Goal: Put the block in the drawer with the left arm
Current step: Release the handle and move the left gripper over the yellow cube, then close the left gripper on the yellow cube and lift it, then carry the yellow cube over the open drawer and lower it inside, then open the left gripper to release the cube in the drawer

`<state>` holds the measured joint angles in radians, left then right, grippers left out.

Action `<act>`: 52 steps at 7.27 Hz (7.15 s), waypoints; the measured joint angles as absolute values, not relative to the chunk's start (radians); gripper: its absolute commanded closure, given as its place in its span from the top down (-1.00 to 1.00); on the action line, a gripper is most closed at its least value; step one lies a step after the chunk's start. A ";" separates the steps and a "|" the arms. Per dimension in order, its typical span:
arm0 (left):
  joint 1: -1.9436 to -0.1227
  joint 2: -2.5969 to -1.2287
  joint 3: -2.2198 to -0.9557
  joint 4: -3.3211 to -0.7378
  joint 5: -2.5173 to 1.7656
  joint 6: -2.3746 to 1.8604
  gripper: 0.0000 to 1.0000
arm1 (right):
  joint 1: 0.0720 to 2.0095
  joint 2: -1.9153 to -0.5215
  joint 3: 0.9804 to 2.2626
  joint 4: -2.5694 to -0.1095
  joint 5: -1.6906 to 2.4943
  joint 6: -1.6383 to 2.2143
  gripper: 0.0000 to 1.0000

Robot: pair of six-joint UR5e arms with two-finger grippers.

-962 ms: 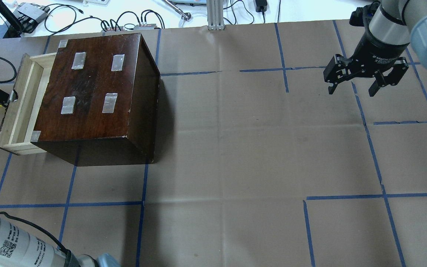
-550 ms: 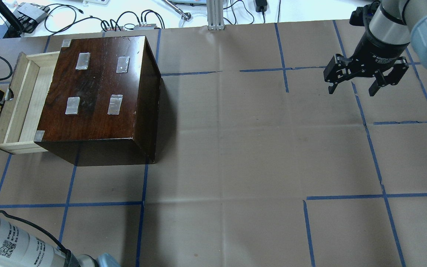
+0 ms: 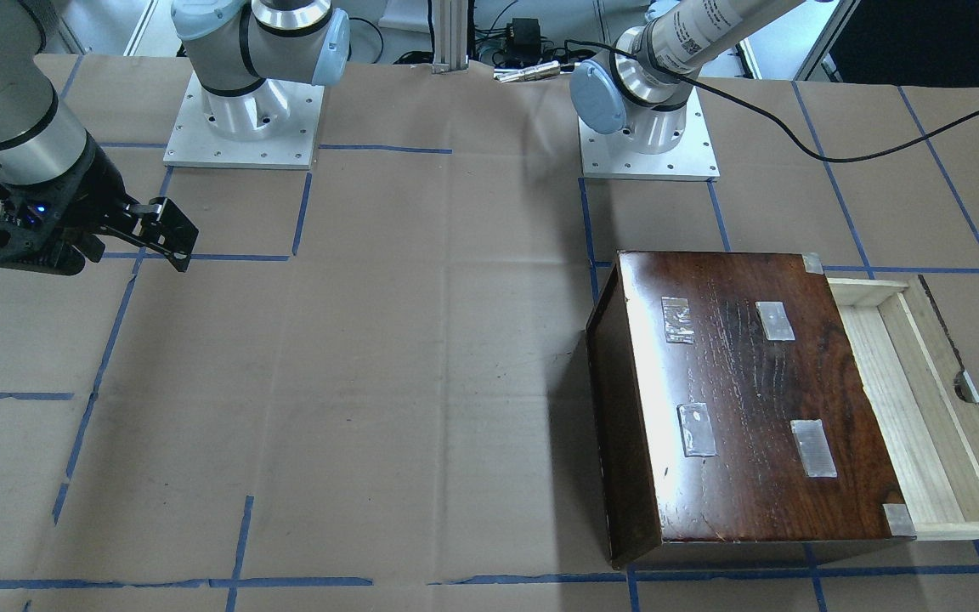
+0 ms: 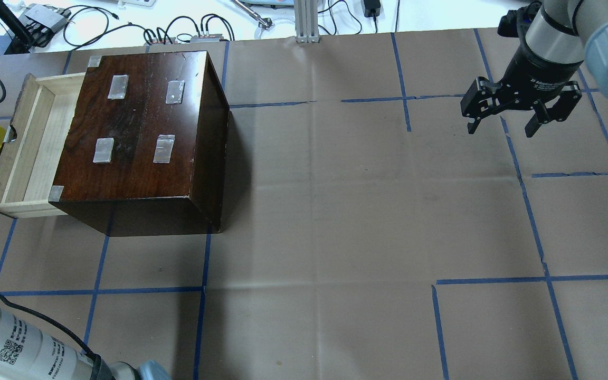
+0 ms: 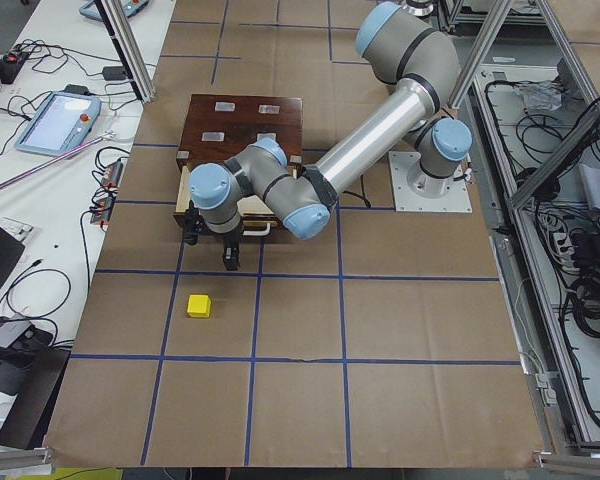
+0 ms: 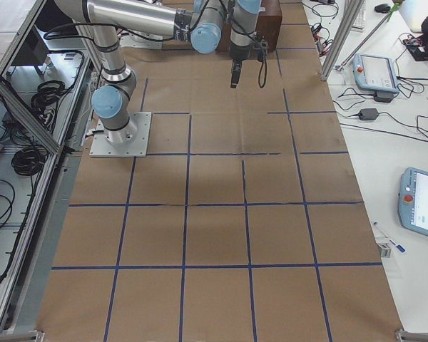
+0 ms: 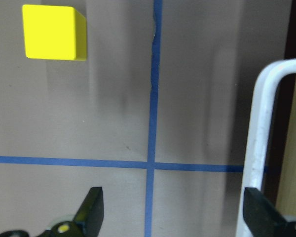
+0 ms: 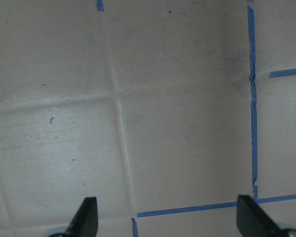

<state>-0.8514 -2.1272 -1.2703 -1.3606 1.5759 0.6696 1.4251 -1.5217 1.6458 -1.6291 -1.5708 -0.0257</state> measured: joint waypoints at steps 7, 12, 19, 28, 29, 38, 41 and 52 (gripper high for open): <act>-0.853 -2.408 -1.022 -1.256 1.595 0.670 0.97 | 1.425 -1.522 1.645 -1.629 -1.571 -0.026 1.00; -0.852 -2.497 -0.929 -1.247 1.593 0.669 0.97 | 1.425 -1.522 1.646 -1.629 -1.571 -0.025 1.00; -0.851 -2.565 -0.883 -1.247 1.595 0.668 0.33 | 1.425 -1.522 1.646 -1.629 -1.571 -0.026 1.00; -0.910 -2.311 -0.972 -1.444 1.615 0.659 -0.84 | 1.425 -1.522 1.646 -1.629 -1.571 -0.025 1.00; -0.931 -2.221 -1.043 -1.480 1.618 0.643 -0.84 | 1.425 -1.522 1.646 -1.629 -1.571 -0.025 1.00; -1.086 -1.985 -1.448 -1.448 1.606 0.437 -0.77 | 1.425 -1.522 1.646 -1.629 -1.571 -0.025 1.00; -1.086 -2.003 -1.448 -1.440 1.609 0.438 0.07 | 1.425 -1.522 1.646 -1.629 -1.571 -0.026 1.00; -1.123 -1.854 -1.401 -1.452 1.612 0.421 0.98 | 1.425 -1.522 1.646 -1.629 -1.571 -0.026 1.00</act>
<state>-1.1235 -1.8537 -1.4015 -1.4520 1.6116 0.4212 1.4251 -1.5217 1.6459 -1.6291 -1.5707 -0.0257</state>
